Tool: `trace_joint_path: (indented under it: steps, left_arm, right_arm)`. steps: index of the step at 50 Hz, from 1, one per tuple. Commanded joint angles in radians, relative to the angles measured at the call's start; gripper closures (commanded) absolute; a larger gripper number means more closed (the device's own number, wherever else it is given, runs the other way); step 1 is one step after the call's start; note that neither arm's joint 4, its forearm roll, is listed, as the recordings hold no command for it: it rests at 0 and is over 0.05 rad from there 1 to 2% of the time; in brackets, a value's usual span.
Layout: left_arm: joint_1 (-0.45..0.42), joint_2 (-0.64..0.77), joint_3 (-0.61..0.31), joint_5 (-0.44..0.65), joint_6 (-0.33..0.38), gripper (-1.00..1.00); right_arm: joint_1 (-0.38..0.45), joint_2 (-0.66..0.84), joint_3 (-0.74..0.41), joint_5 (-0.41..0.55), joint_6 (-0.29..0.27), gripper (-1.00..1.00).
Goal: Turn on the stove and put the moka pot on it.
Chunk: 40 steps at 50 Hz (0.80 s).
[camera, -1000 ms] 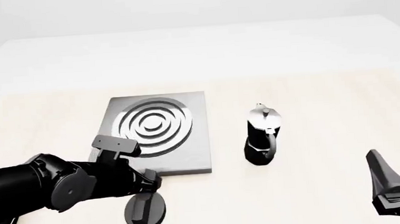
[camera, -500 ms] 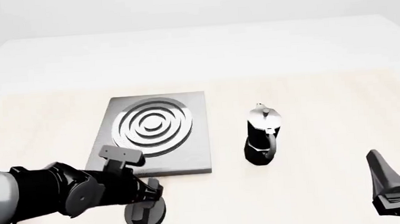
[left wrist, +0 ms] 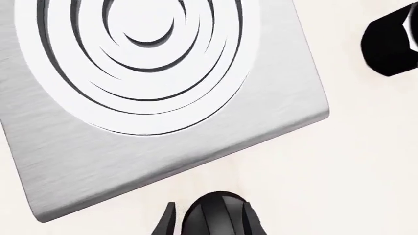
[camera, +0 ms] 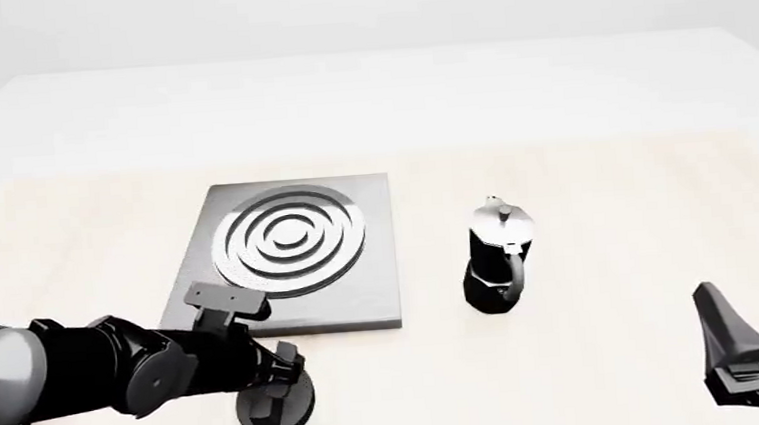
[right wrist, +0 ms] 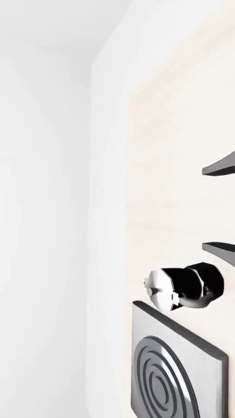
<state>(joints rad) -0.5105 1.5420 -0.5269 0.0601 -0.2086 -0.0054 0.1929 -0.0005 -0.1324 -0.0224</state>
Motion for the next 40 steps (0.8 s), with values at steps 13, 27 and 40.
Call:
trace_joint_path:
  steps: [13,27,40]
  left_arm:
    - [0.120,-0.041,-0.025,0.017,0.098,-1.00]
    - [0.212,-0.125,-0.031,0.031,0.166,-1.00]
    - [0.228,-0.119,-0.008,0.014,0.160,-1.00]
  right_arm:
    - [0.005,0.043,0.000,-0.032,-0.004,-1.00]
    - [0.009,0.046,0.000,-0.032,-0.008,-1.00]
    - [0.010,0.074,0.000,-0.053,-0.013,-1.00]
